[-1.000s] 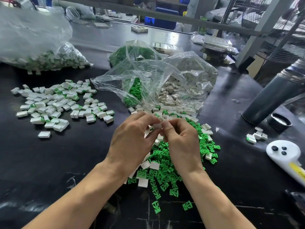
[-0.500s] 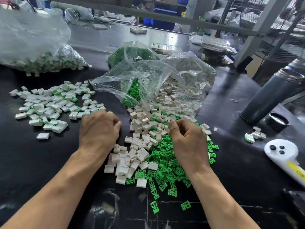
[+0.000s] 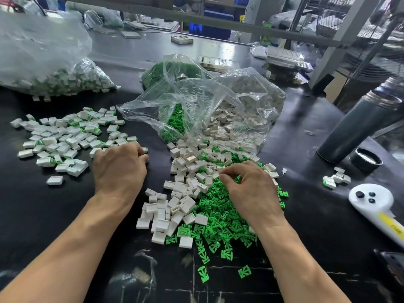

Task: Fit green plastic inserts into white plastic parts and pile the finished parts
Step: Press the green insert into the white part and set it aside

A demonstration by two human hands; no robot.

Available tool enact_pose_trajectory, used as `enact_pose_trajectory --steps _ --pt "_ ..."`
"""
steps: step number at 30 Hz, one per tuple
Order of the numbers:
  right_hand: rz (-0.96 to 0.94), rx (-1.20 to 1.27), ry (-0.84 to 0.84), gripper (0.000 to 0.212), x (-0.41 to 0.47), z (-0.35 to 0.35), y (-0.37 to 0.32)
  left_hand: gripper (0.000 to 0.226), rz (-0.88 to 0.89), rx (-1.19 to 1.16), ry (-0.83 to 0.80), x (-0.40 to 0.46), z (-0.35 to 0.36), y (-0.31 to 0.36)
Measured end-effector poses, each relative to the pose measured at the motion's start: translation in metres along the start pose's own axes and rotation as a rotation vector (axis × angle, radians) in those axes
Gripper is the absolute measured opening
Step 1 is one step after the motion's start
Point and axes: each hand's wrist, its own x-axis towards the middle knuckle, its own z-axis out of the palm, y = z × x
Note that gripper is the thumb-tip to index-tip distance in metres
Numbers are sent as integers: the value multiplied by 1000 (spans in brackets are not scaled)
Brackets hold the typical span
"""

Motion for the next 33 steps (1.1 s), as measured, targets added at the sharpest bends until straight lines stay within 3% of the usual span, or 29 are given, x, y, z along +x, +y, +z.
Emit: enact_pose_trajectory --steps 9,15,19,26,29,33 --pt "6 -117 -52 12 0 4 -4 12 40 -98 11 -6 -8 5" --pt "-55 -36 25 9 -3 7 -4 11 -10 -308 -502 -10 -13 9" --pt "-43 200 107 4 -5 8 -7 12 27 -347 -618 -13 -17 12" --pt "70 646 59 2 -4 12 -6 11 49 -295 -548 -16 -18 16" --pt "110 839 19 1 -4 13 -6 9 36 -410 -410 -18 -21 17" --pt "100 906 -13 11 -5 13 -6 10 77 -681 -282 -23 -24 26"
